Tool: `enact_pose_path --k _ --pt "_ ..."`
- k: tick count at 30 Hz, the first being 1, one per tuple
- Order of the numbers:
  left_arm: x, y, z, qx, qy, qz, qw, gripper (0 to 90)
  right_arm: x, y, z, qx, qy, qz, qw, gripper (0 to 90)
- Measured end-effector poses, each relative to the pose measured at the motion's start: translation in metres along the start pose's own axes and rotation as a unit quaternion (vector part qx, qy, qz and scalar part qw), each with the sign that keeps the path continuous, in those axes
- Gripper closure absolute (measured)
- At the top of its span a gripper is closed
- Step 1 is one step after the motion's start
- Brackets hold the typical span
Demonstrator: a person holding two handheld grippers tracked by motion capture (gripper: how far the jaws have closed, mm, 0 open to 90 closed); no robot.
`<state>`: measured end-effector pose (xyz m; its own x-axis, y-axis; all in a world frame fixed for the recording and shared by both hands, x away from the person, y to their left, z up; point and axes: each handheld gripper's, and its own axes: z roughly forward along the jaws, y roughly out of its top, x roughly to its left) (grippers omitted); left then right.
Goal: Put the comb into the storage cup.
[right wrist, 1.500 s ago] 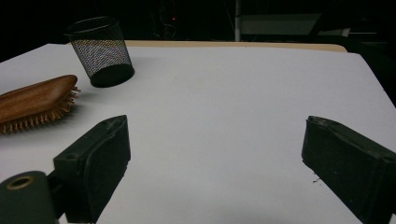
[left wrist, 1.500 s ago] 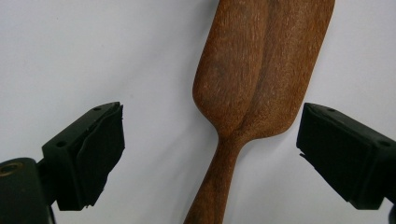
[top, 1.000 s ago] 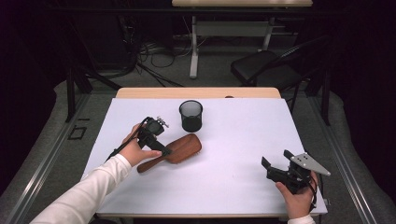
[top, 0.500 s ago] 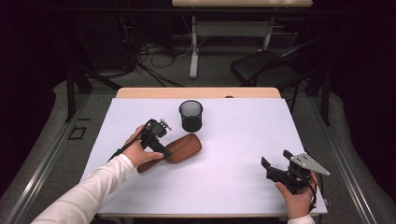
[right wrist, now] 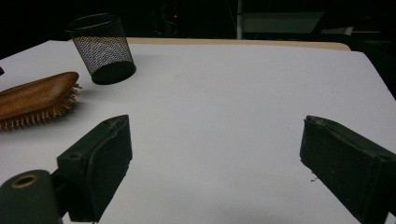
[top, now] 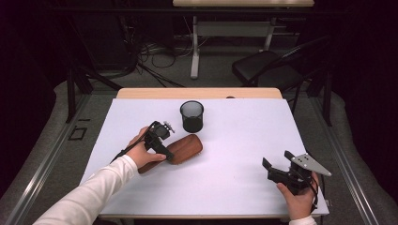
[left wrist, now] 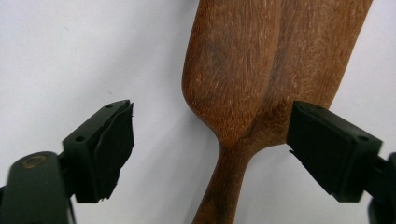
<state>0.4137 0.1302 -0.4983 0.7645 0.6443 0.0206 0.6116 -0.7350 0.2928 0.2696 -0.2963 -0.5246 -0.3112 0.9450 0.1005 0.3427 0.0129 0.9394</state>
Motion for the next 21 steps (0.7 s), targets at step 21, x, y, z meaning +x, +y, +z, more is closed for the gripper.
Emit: enact_pose_path --k 21 --pt "-0.0033 0.0024 0.0029 0.013 -0.027 0.02 0.9994 22.5 -0.0001 -0.0002 0.0002 0.002 0.001 0.001 1.0 9.2"
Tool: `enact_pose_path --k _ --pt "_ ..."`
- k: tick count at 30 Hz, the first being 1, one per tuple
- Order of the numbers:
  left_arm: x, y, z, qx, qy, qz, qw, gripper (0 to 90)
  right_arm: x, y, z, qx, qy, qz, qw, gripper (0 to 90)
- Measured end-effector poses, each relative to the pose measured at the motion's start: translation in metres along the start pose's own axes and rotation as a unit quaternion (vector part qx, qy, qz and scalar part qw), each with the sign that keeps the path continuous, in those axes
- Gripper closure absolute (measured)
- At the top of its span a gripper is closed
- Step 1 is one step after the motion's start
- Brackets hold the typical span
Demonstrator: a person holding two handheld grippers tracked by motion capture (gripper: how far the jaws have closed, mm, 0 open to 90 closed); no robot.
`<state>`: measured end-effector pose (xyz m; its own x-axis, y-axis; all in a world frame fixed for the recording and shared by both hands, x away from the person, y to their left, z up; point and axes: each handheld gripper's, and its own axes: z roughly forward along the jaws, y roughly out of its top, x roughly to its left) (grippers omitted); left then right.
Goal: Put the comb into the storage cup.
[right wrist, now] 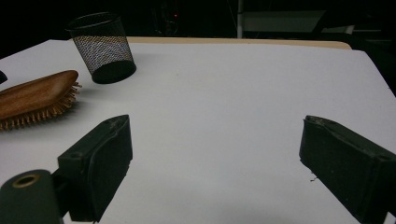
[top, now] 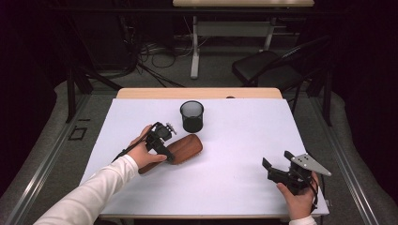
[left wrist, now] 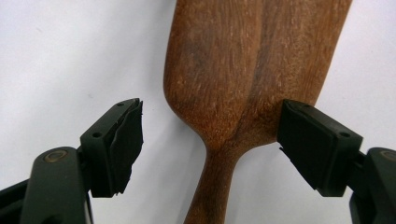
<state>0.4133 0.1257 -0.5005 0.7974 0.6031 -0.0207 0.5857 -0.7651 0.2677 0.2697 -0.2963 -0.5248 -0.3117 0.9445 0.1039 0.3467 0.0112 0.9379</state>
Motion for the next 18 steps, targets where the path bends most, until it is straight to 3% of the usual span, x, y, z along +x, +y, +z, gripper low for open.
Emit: enact_pose_path --k 7,18 --pt "-0.0015 -0.0001 0.0006 0.006 -0.008 0.007 0.9999 24.2 0.0 0.0 -0.0001 0.0 0.001 0.001 1.0 9.2" --pt "-0.0058 -0.0051 -0.0006 0.018 -0.007 0.041 0.999 30.1 0.0 0.0 0.0001 0.0 0.001 -0.001 1.0 9.2"
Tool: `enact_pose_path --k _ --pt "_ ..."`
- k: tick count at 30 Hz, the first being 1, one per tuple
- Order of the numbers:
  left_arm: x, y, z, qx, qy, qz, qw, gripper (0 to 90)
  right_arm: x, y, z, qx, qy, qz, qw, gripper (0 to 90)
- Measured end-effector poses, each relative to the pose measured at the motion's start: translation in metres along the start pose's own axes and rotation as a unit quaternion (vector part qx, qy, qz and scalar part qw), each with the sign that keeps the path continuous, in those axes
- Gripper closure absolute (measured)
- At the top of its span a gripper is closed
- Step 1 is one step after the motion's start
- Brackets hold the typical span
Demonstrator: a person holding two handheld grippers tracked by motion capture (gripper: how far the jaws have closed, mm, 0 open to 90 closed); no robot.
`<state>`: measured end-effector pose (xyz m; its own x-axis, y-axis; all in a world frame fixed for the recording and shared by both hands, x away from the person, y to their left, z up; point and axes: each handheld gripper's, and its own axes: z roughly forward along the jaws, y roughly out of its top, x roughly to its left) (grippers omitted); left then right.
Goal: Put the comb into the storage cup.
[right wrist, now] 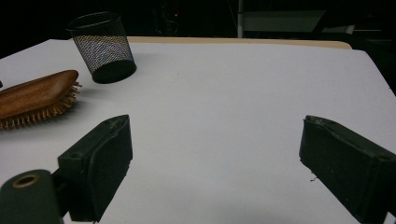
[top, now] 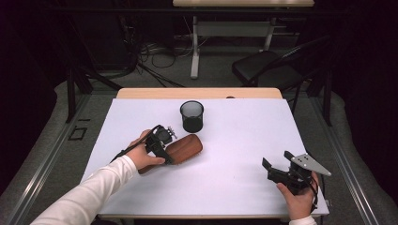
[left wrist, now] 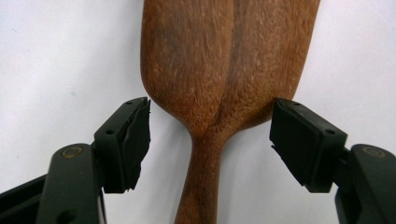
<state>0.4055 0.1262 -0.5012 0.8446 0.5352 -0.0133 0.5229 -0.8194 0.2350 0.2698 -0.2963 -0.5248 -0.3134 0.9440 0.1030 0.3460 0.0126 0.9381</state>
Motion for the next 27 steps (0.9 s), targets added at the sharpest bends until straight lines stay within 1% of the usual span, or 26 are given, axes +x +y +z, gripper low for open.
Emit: enact_pose_path --k 6,11,15,17,21,25,27 --pt "-0.001 -0.001 0.002 0.001 -0.004 0.005 1.0 30.2 0.0 0.0 0.0 0.002 0.0 0.001 1.0 9.2" --pt "-0.002 -0.003 0.002 -0.002 -0.002 0.009 1.0 30.2 0.0 0.0 0.0 0.001 0.001 0.001 1.0 9.3" --pt "-0.003 -0.005 0.002 -0.004 -0.001 0.004 1.0 30.5 0.0 0.0 0.0 0.001 0.001 0.001 1.0 9.3" --pt "-0.003 -0.005 0.002 -0.005 0.001 0.004 1.0 30.5 0.0 0.0 0.0 0.0 0.001 0.0 1.0 9.4" --pt "-0.002 -0.008 0.003 -0.01 -0.002 0.002 0.9999 30.4 0.0 0.0 0.0 0.002 0.001 0.002 1.0 9.6" --pt "0.0 -0.011 0.003 -0.013 -0.001 0.001 0.9999 28.0 0.0 0.0 0.0 0.002 0.002 0.004 1.0 9.8" --pt "0.0 -0.012 0.003 -0.011 -0.004 -0.001 0.9999 30.4 0.0 0.0 0.0 0.002 0.001 0.002 1.0 9.9"
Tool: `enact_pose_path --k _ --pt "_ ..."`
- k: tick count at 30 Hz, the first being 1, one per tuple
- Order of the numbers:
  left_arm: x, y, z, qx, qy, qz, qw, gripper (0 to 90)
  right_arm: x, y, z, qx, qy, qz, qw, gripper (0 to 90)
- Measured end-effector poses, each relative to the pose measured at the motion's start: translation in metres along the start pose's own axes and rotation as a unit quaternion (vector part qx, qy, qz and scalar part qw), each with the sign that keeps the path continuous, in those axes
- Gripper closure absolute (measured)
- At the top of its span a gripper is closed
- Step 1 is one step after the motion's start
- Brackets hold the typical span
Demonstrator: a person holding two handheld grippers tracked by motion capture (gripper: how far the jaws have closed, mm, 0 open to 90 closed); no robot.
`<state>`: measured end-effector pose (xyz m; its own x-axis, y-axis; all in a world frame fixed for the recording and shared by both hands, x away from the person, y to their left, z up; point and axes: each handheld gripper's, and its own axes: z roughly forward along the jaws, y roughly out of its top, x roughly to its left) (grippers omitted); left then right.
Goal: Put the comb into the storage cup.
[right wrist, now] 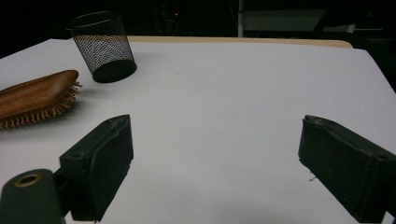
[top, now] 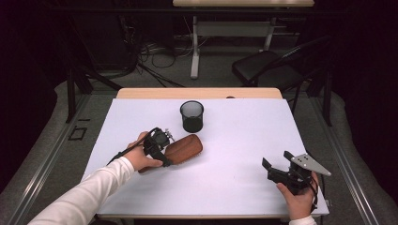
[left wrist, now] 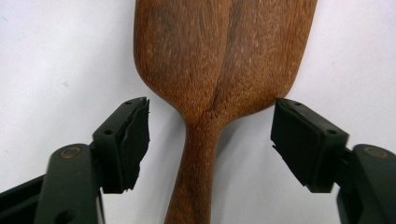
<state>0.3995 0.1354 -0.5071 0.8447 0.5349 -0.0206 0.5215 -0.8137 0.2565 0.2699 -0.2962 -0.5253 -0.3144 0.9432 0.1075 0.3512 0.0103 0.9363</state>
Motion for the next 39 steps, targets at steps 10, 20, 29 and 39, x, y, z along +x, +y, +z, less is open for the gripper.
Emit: enact_pose_path --k 10,20,29,39 --pt "0.001 -0.009 0.004 -0.005 -0.008 -0.013 0.9999 34.7 0.0 0.0 0.0 0.001 0.0 0.002 1.0 10.7" --pt "0.002 -0.012 0.012 0.0 -0.016 -0.014 0.9998 44.8 0.0 -0.001 0.001 0.002 0.001 0.002 1.0 11.7" --pt "-0.002 -0.011 0.015 -0.014 -0.009 0.004 0.9999 51.0 -0.001 -0.001 0.001 0.002 0.002 0.001 1.0 12.2" --pt "-0.002 -0.012 0.017 -0.014 0.003 0.011 0.9998 58.2 -0.001 -0.001 0.001 0.001 0.002 0.001 1.0 12.5"
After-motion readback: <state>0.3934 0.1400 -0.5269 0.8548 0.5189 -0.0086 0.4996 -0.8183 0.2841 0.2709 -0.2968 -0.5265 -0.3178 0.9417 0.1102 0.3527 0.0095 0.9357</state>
